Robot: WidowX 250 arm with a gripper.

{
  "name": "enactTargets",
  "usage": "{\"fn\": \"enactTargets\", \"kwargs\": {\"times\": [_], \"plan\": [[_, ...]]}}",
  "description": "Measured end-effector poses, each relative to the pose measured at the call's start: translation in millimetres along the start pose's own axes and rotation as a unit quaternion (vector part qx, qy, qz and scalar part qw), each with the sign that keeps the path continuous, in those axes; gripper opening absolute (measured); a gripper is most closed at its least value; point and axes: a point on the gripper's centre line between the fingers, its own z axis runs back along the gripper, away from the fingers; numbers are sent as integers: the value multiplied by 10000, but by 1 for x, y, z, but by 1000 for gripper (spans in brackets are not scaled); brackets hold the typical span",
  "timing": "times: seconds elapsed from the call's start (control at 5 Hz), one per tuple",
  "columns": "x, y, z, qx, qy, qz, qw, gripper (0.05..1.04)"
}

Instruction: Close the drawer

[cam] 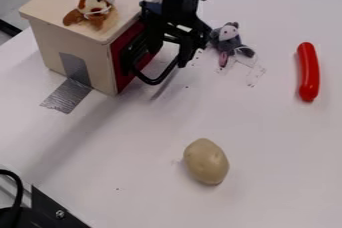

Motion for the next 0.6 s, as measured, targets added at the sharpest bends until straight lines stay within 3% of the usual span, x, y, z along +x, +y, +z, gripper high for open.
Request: {"fn": "enactTargets", "kwargs": {"times": [0.2,0.4,0.6], "plan": [[12,-20,32,-129,-479,-143,9987,1001],[18,-28,64,-233,-813,-67,9964,999],[15,-26,83,-223,-986,77,9948,999]]}}
